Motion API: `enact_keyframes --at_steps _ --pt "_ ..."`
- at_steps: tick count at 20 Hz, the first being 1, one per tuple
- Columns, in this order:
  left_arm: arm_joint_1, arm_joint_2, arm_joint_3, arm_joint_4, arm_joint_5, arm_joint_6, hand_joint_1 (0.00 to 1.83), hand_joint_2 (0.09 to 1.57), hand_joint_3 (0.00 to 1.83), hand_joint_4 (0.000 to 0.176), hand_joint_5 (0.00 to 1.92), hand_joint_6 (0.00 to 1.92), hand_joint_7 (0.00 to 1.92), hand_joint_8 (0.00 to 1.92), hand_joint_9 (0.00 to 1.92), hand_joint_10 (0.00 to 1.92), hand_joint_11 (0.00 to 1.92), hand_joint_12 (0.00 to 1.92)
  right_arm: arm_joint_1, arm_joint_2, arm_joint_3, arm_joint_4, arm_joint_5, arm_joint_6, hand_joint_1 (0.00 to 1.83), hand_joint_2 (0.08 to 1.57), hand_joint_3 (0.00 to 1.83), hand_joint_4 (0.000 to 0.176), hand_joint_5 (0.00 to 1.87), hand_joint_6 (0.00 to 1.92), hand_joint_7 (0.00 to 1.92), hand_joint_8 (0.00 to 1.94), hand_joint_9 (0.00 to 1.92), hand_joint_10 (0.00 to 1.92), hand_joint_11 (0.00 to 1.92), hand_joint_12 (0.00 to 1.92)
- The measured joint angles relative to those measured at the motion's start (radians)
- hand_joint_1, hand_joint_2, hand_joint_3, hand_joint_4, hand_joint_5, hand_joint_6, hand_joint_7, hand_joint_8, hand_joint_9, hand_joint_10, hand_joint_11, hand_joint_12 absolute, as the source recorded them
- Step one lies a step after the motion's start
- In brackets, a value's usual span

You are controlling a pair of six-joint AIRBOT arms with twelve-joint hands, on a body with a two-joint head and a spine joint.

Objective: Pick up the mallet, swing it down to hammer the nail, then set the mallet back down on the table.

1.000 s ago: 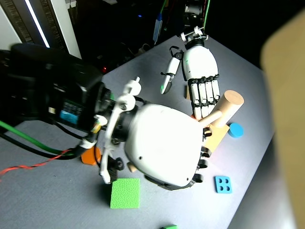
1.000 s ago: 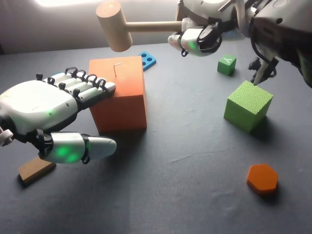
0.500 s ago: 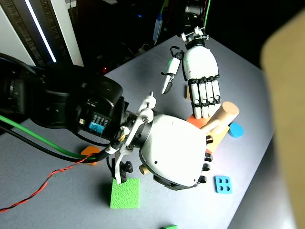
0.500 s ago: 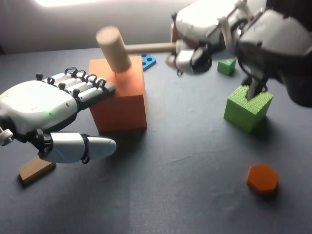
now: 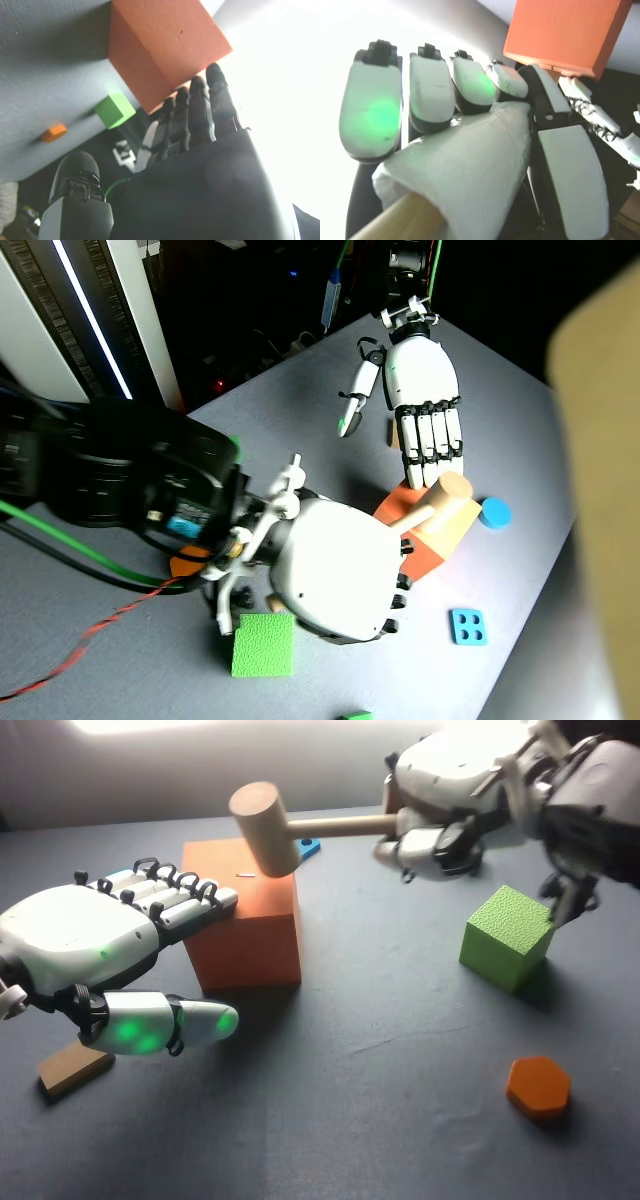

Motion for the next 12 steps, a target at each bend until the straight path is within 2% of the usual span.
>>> enact_keyframes --at_steps 4,5,7,8,9,12 --pt "-0.002 0.0 0.0 0.0 0.0 0.0 0.0 1.18 0.0 0.0 0.11 0.01 0.1 0.01 0.09 0.01 0.0 0.24 -0.016 0.109 -0.105 -0.081 -0.029 0.002 0.51 1.49 0.0 0.176 1.26 1.92 1.53 1.94 1.6 1.92 1.63 1.92" --pt "-0.006 0.0 0.0 0.0 0.003 0.0 0.0 1.19 0.0 0.0 0.1 0.0 0.09 0.0 0.09 0.0 0.0 0.23 -0.027 0.136 -0.13 -0.147 -0.038 0.015 0.52 1.49 0.0 0.176 1.26 1.92 1.54 1.94 1.6 1.92 1.63 1.92" --pt "-0.013 0.0 0.001 0.0 0.007 0.0 0.0 1.19 0.0 0.0 0.09 0.0 0.1 0.0 0.09 0.0 0.0 0.22 -0.045 0.187 -0.184 -0.29 -0.052 0.079 0.52 1.49 0.0 0.176 1.26 1.92 1.54 1.94 1.6 1.92 1.63 1.92" --pt "-0.017 0.0 0.001 0.0 0.011 0.0 0.0 1.19 0.0 0.0 0.07 0.0 0.07 0.0 0.05 0.0 0.0 0.12 -0.052 0.211 -0.208 -0.363 -0.071 0.13 0.51 1.5 0.0 0.176 1.27 1.92 1.55 1.94 1.61 1.92 1.65 1.92" --pt "-0.021 0.0 0.002 -0.001 0.019 0.0 0.0 1.19 0.0 0.0 0.07 0.0 0.07 0.01 0.05 0.01 0.0 0.1 -0.063 0.229 -0.226 -0.411 -0.094 0.172 0.47 1.51 0.01 0.176 1.28 1.92 1.55 1.94 1.62 1.92 1.65 1.92" --pt "-0.039 0.0 0.002 -0.001 0.042 -0.003 0.0 1.18 0.0 0.0 0.1 0.01 0.1 0.01 0.09 0.01 0.0 0.22 -0.1 0.247 -0.262 -0.446 -0.167 0.192 0.51 1.5 0.0 0.176 1.27 1.92 1.55 1.94 1.61 1.92 1.66 1.92"
